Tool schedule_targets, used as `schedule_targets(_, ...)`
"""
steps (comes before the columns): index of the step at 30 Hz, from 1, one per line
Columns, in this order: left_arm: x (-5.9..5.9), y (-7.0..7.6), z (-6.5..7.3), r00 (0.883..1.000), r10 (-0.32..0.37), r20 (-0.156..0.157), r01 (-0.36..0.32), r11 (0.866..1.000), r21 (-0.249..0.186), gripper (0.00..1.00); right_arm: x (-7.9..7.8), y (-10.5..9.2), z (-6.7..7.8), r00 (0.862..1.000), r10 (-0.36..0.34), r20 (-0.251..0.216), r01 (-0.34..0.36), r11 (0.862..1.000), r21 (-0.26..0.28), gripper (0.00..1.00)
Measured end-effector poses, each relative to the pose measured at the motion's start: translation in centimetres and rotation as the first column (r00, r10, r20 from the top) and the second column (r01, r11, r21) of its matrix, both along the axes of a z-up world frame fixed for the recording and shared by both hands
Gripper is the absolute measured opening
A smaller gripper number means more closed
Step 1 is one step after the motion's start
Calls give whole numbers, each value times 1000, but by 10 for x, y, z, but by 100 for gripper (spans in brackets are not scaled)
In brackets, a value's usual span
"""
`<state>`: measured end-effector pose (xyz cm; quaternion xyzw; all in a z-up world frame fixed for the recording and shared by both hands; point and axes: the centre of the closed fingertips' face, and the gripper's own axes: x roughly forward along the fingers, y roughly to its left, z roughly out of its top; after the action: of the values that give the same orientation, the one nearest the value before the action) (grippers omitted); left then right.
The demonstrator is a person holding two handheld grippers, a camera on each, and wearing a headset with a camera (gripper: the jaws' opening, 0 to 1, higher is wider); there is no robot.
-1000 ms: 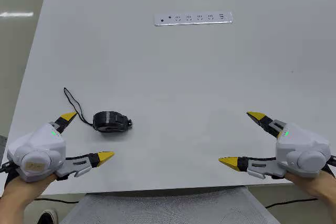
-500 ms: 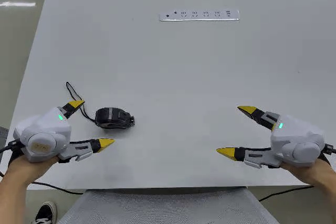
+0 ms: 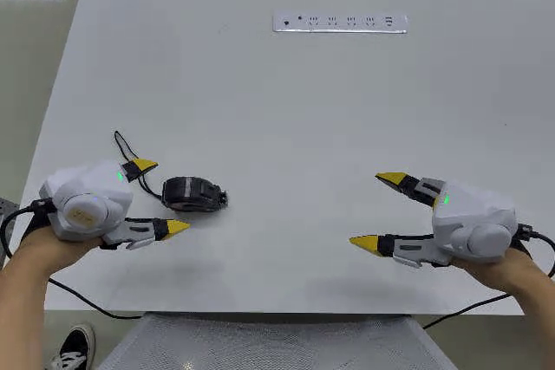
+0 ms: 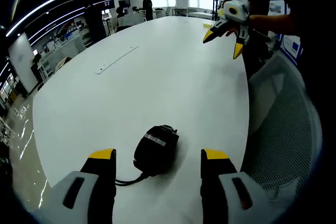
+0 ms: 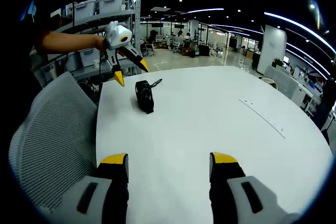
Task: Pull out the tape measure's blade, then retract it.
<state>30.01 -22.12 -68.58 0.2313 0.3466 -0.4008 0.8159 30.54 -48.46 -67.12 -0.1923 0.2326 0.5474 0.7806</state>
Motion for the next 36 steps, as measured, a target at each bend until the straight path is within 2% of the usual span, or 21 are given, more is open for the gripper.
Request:
schedule_targets(3,2,-1,-4,999,-38,-10,38,999,12,60,3,5,-1,1000,15,-1,-15,1000,-1,61)
schedule_targets(7,4,2,-13,996,-81,-40,83,995,49,58,8,13,-6,999,38,-2,-38,999,1,59)
schedule_targets(14,7,5,-23,988,-132,-83,137,988,67,56,15,26,-13,997,79,-6,-79,997,6,55)
schedule_targets(19,11,8,-29,980,-172,-96,181,979,97,54,20,40,-18,994,109,-4,-109,994,15,53)
schedule_targets(26,13,7,-38,965,-232,-119,246,962,122,51,19,67,-29,978,204,29,-205,979,6,48)
schedule_targets(31,12,8,-47,954,-263,-143,282,949,142,48,20,85,-38,970,241,16,-241,970,14,46)
schedule_targets(36,12,9,-53,946,-282,-157,304,942,144,45,21,105,-47,963,269,-4,-268,962,45,46)
